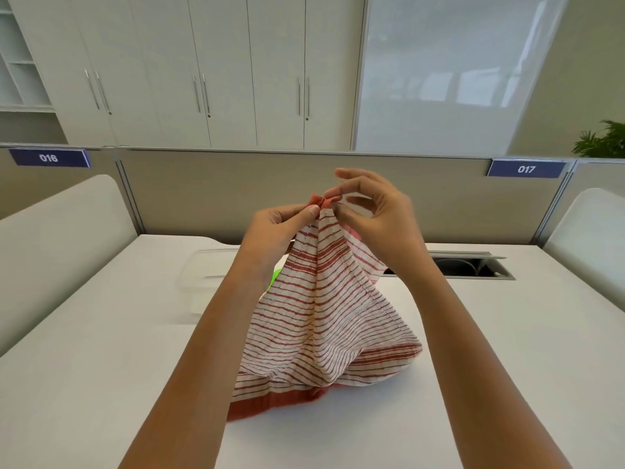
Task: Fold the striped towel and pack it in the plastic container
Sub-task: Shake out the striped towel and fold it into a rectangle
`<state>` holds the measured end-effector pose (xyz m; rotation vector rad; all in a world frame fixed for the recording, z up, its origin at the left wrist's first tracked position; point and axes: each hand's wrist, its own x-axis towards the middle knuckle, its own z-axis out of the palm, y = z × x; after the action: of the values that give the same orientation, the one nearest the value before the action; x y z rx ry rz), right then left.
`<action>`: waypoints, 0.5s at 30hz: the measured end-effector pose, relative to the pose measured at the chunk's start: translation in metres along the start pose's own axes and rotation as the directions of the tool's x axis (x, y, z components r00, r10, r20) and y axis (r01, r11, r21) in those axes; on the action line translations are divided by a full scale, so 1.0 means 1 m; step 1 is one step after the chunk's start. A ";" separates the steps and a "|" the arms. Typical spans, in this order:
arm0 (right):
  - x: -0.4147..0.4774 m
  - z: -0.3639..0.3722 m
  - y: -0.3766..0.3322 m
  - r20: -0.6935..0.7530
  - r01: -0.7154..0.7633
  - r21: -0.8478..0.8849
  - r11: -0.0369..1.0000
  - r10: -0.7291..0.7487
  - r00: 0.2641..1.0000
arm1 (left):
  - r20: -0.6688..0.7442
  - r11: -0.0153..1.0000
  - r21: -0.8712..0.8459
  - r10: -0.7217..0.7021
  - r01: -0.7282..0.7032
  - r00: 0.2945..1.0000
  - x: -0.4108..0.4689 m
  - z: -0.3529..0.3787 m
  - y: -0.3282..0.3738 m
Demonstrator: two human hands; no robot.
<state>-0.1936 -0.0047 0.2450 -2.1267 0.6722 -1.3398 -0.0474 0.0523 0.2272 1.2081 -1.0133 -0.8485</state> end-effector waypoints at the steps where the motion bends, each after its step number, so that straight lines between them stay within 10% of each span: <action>1: 0.000 -0.001 0.000 -0.007 -0.002 0.009 1.000 0.003 1.000 | -0.005 1.000 -0.005 0.002 -0.002 1.000 0.000 -0.001 0.000; 15: -0.004 0.010 0.000 -0.015 -0.067 0.004 0.998 0.067 0.998 | -0.019 0.992 -0.128 0.005 -0.007 1.000 -0.006 0.009 0.000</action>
<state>-0.1861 -0.0005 0.2389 -2.0747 0.7406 -1.3210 -0.0576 0.0546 0.2268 1.1014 -0.9330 -0.8832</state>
